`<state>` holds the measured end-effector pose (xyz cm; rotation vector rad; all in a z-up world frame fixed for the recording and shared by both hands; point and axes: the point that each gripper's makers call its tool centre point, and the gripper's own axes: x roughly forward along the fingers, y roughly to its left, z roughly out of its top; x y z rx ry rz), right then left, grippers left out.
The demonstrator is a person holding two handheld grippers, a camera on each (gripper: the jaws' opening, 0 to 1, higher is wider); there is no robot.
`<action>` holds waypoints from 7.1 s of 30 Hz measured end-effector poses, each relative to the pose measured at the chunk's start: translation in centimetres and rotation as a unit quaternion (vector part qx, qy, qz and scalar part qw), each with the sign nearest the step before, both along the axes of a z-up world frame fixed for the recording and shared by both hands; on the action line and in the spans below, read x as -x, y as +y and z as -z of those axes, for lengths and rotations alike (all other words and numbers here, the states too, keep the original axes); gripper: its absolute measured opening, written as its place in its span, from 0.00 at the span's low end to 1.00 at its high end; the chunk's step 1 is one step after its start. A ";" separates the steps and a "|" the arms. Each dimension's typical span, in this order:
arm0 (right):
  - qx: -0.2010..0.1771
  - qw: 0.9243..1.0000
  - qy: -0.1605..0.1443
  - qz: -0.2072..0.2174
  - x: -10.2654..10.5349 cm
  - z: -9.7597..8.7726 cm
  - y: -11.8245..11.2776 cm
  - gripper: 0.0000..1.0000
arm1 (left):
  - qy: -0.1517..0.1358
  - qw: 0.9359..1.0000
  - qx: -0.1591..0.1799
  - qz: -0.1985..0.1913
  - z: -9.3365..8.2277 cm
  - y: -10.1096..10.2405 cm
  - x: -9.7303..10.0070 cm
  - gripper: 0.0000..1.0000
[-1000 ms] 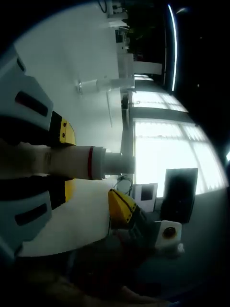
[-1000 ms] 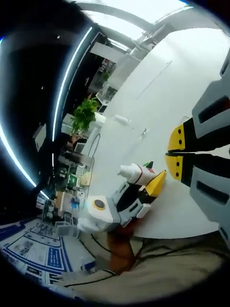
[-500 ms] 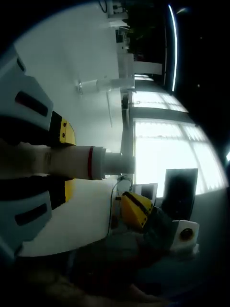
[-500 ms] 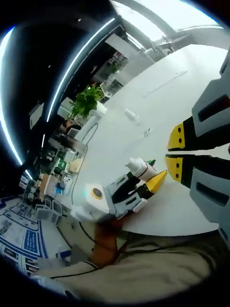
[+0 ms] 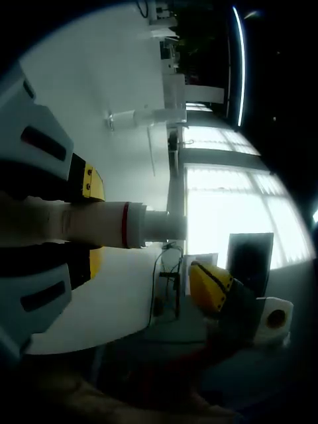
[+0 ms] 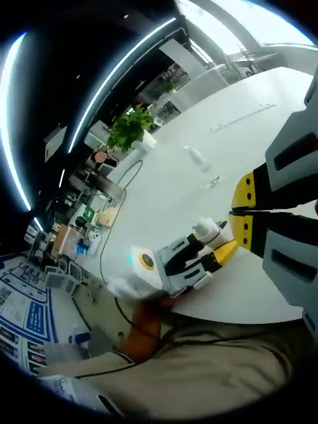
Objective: Clamp pump bottle remove cover press pump head put on cover
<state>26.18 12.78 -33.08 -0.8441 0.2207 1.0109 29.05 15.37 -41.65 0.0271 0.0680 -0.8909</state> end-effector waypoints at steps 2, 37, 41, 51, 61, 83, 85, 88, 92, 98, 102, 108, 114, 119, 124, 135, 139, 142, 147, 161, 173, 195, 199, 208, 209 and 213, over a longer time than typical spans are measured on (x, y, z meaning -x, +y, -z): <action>0.007 1.000 -0.005 -0.006 0.0 -0.3 0.1 0.00 | 0.000 1.000 0.000 0.000 0.0 0.0 0.0 0.14; 0.158 0.976 -0.035 -0.143 0.1 -0.9 2.4 0.00 | 0.001 1.000 0.000 0.007 0.1 0.0 -0.1 0.14; 0.170 0.971 -0.025 -0.164 0.0 -0.8 2.8 0.00 | 0.001 1.000 0.000 0.008 0.1 0.0 -0.1 0.14; 0.191 0.961 0.006 -0.203 0.1 -0.3 3.7 0.00 | 0.001 1.000 0.000 0.010 0.1 -0.2 0.1 0.14; 0.220 0.946 0.015 -0.237 0.2 0.3 4.6 0.00 | 0.001 1.000 0.000 0.011 0.0 -0.3 0.2 0.14; 0.234 0.934 0.054 -0.264 0.1 1.4 5.6 0.00 | -0.001 1.000 -0.002 0.016 0.1 -0.6 0.4 0.14; 0.236 0.934 0.058 -0.263 0.1 1.4 5.4 0.00 | -0.001 1.000 -0.002 0.016 0.1 -0.6 0.4 0.14; 0.241 0.932 0.060 -0.264 0.1 1.4 5.2 0.00 | -0.001 1.000 -0.002 0.016 0.1 -0.6 0.4 0.14; 0.247 0.930 0.059 -0.265 0.0 1.4 5.1 0.00 | 0.000 1.000 -0.001 0.016 0.2 -0.6 0.4 0.14; 0.256 0.928 0.061 -0.265 -0.1 1.5 5.2 0.00 | 0.000 1.000 -0.001 0.017 0.2 -0.6 0.4 0.14; 0.265 0.925 0.060 -0.266 -0.1 1.5 5.2 0.00 | 0.000 1.000 -0.001 0.018 0.2 -0.6 0.4 0.14; 0.281 0.921 0.057 -0.263 -0.1 1.7 5.7 0.00 | -0.001 1.000 -0.002 0.018 0.2 -0.6 0.4 0.14; 0.299 0.914 0.060 -0.267 0.0 1.8 5.6 0.00 | -0.001 1.000 -0.002 0.020 0.2 -0.7 0.4 0.14; 0.310 0.908 0.063 -0.274 0.1 1.9 5.7 0.00 | 0.000 1.000 -0.001 0.021 0.2 -0.7 0.5 0.14; 0.322 0.901 0.064 -0.283 0.2 1.9 5.7 0.00 | -0.001 1.000 -0.002 0.022 0.2 -0.7 0.5 0.14; 0.332 0.895 0.068 -0.291 0.2 2.0 5.7 0.00 | -0.001 1.000 -0.002 0.024 0.2 -0.8 0.6 0.14; 0.335 0.893 0.070 -0.293 0.2 2.0 5.7 0.00 | 0.000 1.000 -0.002 0.024 0.2 -0.7 0.6 0.14; 0.338 0.891 0.070 -0.296 0.2 2.0 5.7 0.00 | 0.000 1.000 -0.002 0.025 0.2 -0.8 0.6 0.14; 0.337 0.890 0.064 -0.299 0.2 2.0 5.7 0.00 | 0.000 1.000 -0.002 0.026 0.2 -0.8 0.6 0.14; 0.337 0.889 0.056 -0.305 0.4 1.9 5.6 0.00 | 0.000 1.000 -0.002 0.027 0.2 -0.9 0.7 0.14; 0.343 0.889 0.074 -0.295 0.4 2.0 5.6 0.00 | -0.001 1.000 -0.002 0.029 0.2 -0.9 0.7 0.14; 0.358 0.880 0.135 -0.280 0.1 2.2 5.6 0.00 | -0.002 1.000 -0.004 0.031 0.2 -0.9 0.7 0.14; 0.366 0.878 0.131 -0.278 0.1 2.3 5.6 0.00 | -0.004 0.999 -0.005 0.031 0.2 -0.9 0.8 0.14; 0.376 0.874 0.134 -0.276 0.1 2.6 5.5 0.00 | -0.004 0.999 -0.006 0.032 0.2 -0.9 0.8 0.14; 0.376 0.874 0.134 -0.276 0.1 2.6 5.5 0.00 | -0.004 0.999 -0.006 0.032 0.2 -0.9 0.8 0.14; 0.364 0.880 0.146 -0.270 0.0 2.8 5.5 0.00 | -0.004 0.999 -0.005 0.032 0.2 -1.0 0.8 0.14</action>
